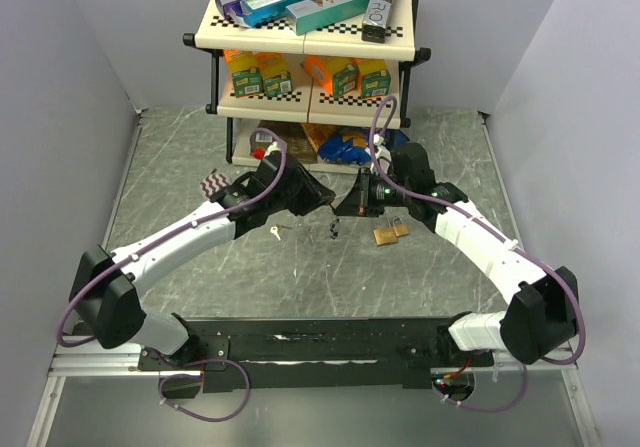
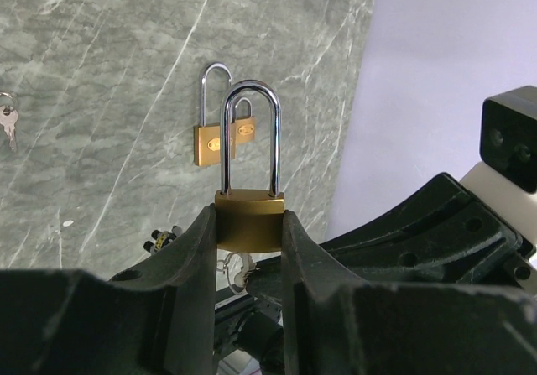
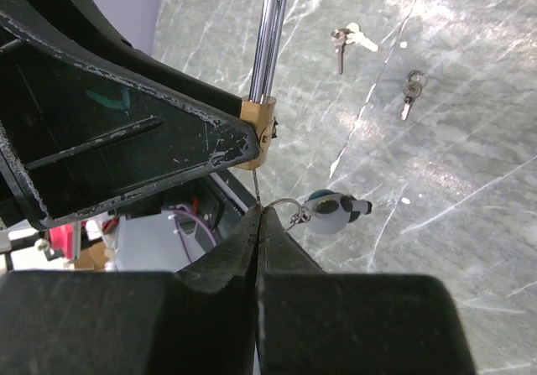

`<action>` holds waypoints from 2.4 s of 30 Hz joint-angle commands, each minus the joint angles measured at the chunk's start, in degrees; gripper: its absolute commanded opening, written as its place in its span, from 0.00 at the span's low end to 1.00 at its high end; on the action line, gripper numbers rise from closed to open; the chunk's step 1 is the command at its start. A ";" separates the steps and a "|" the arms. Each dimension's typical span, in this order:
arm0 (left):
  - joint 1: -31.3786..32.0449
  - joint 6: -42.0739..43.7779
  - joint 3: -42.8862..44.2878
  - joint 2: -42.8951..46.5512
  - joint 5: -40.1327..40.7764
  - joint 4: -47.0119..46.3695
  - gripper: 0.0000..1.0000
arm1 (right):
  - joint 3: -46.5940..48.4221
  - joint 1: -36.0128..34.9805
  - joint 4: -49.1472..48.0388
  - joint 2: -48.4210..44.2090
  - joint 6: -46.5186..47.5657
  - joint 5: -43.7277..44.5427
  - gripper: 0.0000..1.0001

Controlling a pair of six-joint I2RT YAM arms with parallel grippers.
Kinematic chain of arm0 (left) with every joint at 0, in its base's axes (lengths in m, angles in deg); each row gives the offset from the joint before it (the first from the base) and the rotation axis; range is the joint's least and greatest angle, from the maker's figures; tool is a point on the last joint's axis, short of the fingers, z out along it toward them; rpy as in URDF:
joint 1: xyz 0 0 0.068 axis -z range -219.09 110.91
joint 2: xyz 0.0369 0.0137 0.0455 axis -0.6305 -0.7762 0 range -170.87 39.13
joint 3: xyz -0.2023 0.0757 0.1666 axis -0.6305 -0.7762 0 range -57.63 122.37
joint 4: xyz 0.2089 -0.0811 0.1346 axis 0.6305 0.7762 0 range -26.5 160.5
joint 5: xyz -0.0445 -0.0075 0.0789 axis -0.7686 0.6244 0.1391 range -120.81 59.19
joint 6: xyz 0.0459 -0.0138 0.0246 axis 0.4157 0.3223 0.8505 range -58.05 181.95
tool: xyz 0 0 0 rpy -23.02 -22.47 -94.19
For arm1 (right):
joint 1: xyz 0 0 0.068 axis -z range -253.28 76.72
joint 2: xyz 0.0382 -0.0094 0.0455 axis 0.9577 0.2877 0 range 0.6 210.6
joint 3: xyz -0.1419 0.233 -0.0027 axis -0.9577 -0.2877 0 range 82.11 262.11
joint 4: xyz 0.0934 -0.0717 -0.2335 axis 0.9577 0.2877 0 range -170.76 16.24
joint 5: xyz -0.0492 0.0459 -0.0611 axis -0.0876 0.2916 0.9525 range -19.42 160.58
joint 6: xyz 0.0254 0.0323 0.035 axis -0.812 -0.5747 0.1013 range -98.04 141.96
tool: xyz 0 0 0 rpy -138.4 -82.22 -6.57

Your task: Unlock with the key

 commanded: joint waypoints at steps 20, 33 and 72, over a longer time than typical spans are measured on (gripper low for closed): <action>0.57 -4.94 -1.61 2.85 -4.43 -6.29 0.01 | 4.68 -4.37 -9.15 -1.00 0.76 15.91 0.00; 0.57 -3.80 -1.70 3.29 -5.05 -7.61 0.01 | 6.96 -3.58 -9.42 -0.12 2.17 15.82 0.00; 1.81 -0.37 3.75 -0.05 -4.88 -5.41 0.01 | 14.52 -0.15 -9.42 3.40 4.01 16.61 0.00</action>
